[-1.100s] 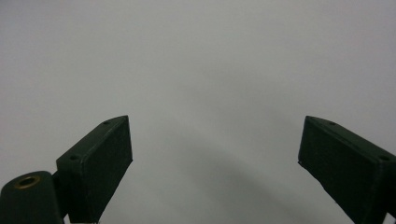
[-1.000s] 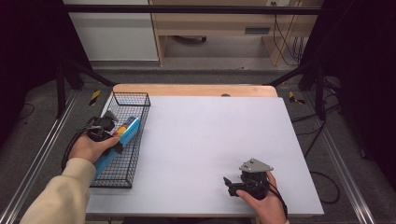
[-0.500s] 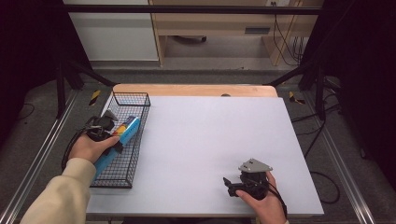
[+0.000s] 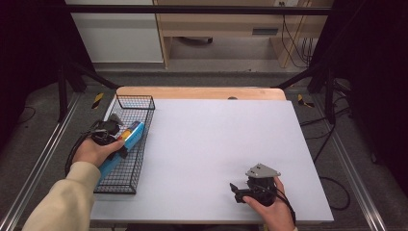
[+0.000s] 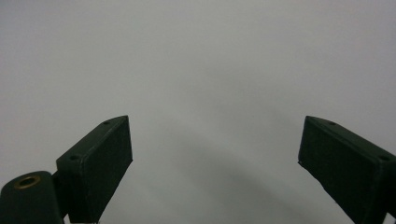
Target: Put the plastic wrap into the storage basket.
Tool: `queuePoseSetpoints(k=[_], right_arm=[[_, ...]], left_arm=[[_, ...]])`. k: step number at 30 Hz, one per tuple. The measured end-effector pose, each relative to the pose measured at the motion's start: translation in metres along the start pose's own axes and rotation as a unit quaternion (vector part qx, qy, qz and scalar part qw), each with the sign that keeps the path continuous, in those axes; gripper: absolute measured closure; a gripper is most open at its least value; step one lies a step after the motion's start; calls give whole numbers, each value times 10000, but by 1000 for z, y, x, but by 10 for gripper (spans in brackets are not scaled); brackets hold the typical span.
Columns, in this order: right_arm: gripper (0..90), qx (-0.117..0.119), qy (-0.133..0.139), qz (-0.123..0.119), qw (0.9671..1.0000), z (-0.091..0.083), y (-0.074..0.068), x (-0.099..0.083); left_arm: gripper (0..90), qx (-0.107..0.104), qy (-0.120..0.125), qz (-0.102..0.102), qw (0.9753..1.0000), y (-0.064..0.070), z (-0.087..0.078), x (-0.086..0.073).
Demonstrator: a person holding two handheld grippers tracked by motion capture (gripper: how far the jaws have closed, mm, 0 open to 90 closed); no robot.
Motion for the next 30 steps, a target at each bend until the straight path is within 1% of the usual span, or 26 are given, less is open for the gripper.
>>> queuePoseSetpoints(k=[5,9,13,16,18,24,26,30], right_arm=[[102,-7,-13,12,10000,0,0,0],[102,-4,0,1,10000,0,0,0],[102,-2,-6,-4,10000,0,0,0],[101,-3,-14,-9,10000,0,0,-1],[101,-2,-16,35,10000,0,-1,-1],[101,18,-19,-1,10000,0,-1,-1],[100,15,-28,15,10000,0,-1,-1],[100,19,-31,-24,10000,0,0,-1]], left_arm=[[316,11,-23,-11,10000,1,1,0],[316,30,-59,23,10000,0,2,1],[316,6,-83,-7,10000,0,2,1],[316,20,-68,-13,10000,1,3,1],[316,23,-73,-13,10000,1,3,1],[313,51,-69,17,10000,1,3,1],[309,84,-8,58,9999,1,2,2],[263,126,322,134,9993,3,-3,9]])
Point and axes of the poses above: each handheld gripper's, and its own axes: z roughly forward along the jaws, x roughly out of its top, y roughly to its right, the point moved 9 cm from there along z, roughly forward along the jaws, and after that the axes turned 9 degrees about y, right-handed, at the moved point
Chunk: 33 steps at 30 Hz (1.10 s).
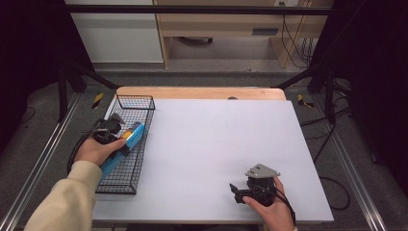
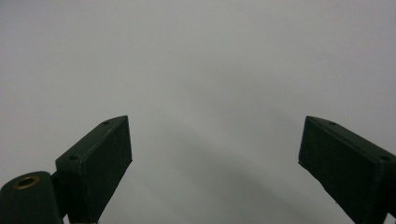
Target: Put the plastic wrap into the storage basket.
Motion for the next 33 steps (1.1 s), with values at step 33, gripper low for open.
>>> queuePoseSetpoints(k=[33], right_arm=[[95,-253,92,83,9996,-4,9,3]], left_arm=[[97,-161,2535,656,9650,64,-75,37]])
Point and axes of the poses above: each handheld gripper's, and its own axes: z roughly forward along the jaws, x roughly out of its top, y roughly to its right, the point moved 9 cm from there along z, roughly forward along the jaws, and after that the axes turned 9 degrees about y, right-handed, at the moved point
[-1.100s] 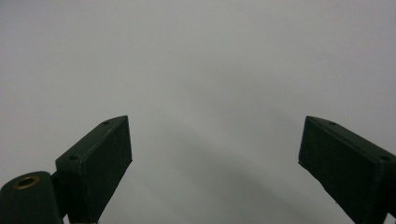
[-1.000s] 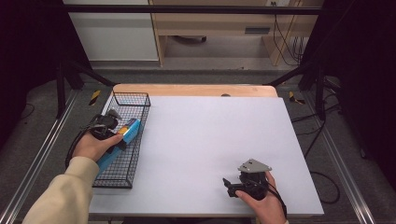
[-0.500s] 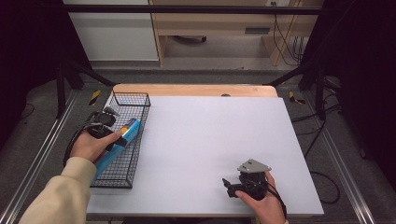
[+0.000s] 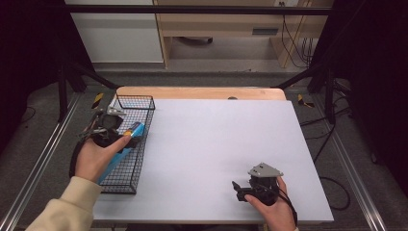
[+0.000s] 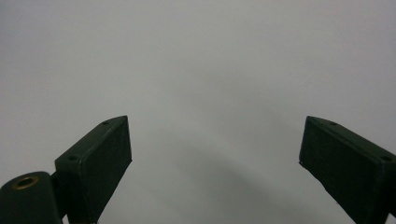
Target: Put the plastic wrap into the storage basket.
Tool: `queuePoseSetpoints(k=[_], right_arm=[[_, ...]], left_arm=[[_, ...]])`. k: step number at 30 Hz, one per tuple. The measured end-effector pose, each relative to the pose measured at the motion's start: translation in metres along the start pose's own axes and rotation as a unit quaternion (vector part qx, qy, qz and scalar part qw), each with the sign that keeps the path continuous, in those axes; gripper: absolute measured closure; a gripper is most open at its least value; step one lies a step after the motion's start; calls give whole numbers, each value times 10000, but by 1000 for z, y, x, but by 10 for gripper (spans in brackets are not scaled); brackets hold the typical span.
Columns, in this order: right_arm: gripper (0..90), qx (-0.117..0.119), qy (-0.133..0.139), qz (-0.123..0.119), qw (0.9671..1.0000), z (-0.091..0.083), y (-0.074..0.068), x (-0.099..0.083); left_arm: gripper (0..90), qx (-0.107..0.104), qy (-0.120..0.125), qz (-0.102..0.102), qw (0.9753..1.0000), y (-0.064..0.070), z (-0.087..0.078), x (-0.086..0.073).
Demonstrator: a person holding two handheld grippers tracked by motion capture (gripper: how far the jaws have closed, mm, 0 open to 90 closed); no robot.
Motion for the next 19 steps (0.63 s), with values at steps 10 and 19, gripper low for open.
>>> queuePoseSetpoints(k=[10,19], right_arm=[[58,-277,155,21,9995,-6,17,1],[60,-382,28,-74,9992,-2,14,-2]], left_arm=[[78,-802,713,549,9927,97,11,-11],[90,-1150,1091,645,9853,149,52,-55]])
Point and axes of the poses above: each handheld gripper's, and its own axes: z roughly forward along the jaws, x roughly out of its top, y roughly to its right, the point moved 9 cm from there along z, roughly forward along the jaws, and after that the axes turned 9 degrees about y, right-handed, at the moved point
